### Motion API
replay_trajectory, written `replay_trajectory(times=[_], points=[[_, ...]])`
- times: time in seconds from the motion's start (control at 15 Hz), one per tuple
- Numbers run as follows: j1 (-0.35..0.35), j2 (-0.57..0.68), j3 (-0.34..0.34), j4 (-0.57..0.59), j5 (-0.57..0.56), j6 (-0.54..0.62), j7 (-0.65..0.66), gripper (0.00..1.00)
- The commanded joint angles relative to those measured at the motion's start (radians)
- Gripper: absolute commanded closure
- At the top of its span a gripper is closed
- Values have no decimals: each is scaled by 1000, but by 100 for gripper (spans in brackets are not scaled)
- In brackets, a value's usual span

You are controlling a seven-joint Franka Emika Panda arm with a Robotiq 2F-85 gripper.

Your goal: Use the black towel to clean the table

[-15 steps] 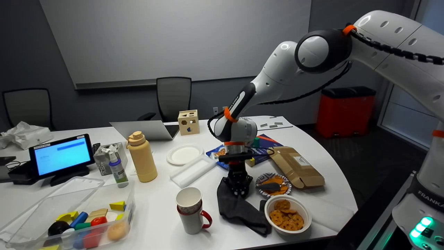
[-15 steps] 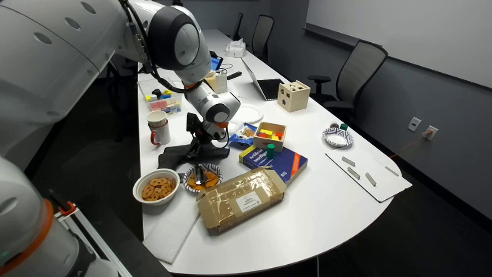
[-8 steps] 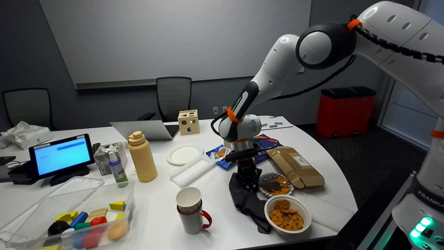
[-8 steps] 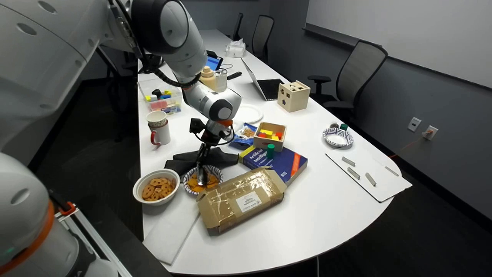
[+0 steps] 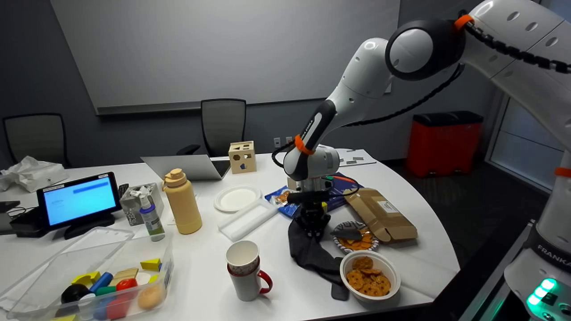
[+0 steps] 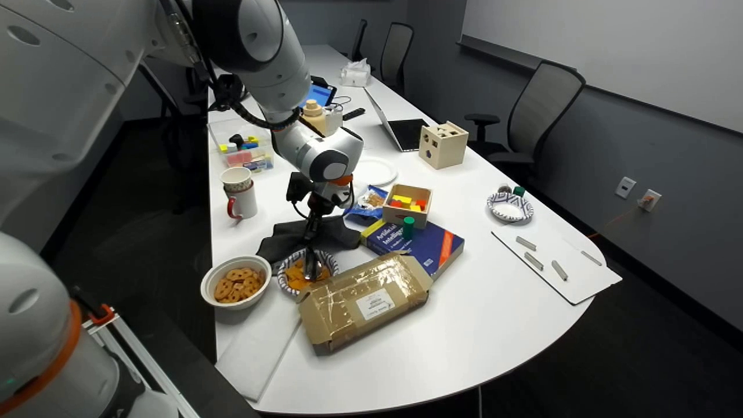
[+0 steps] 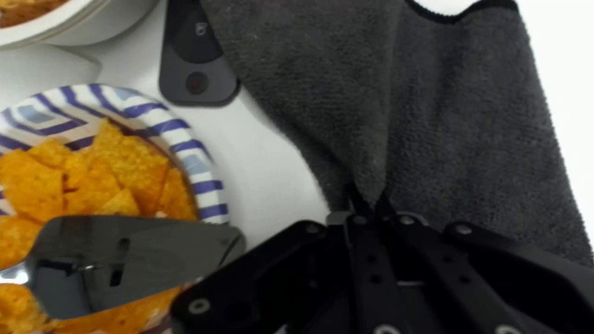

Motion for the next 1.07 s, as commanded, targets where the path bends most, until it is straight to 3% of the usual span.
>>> replay_trajectory(times=[0.0,0.4,0.67,1.0], points=[[-48,53,116,-6,101,128,-125,99],[-19,80,192,-17,125,39,-241,99],[56,66,138,-27,73,-13,-197,99],[106,60,78,-10,67,115,-171,99]])
